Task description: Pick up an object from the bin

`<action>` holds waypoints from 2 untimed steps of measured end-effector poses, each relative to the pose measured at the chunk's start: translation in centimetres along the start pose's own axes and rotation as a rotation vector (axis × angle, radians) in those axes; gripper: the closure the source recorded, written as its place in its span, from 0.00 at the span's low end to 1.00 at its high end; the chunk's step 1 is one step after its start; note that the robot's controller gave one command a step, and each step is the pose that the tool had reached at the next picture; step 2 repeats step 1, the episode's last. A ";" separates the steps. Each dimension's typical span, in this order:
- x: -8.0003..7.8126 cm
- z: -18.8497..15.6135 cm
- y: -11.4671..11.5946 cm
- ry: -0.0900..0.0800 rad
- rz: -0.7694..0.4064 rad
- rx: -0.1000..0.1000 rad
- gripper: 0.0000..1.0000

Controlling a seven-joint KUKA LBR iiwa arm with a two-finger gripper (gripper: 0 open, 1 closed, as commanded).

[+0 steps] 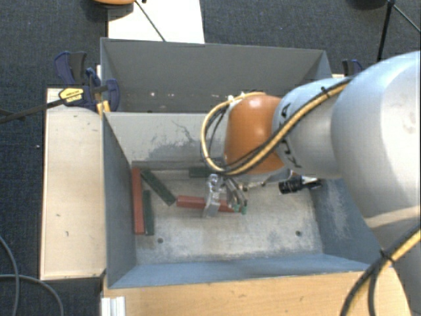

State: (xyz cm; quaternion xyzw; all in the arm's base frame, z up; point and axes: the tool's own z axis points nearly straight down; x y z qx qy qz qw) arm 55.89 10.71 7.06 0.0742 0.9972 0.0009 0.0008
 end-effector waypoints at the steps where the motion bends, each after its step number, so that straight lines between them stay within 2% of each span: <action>1: 0.9 -19.0 -5.6 -0.009 0.063 -0.001 1.00; 2: 0.9 -19.0 -5.6 -0.009 0.063 -0.001 1.00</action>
Offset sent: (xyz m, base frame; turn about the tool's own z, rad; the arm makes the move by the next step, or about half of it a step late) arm 0.0000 0.0000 0.0000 0.0000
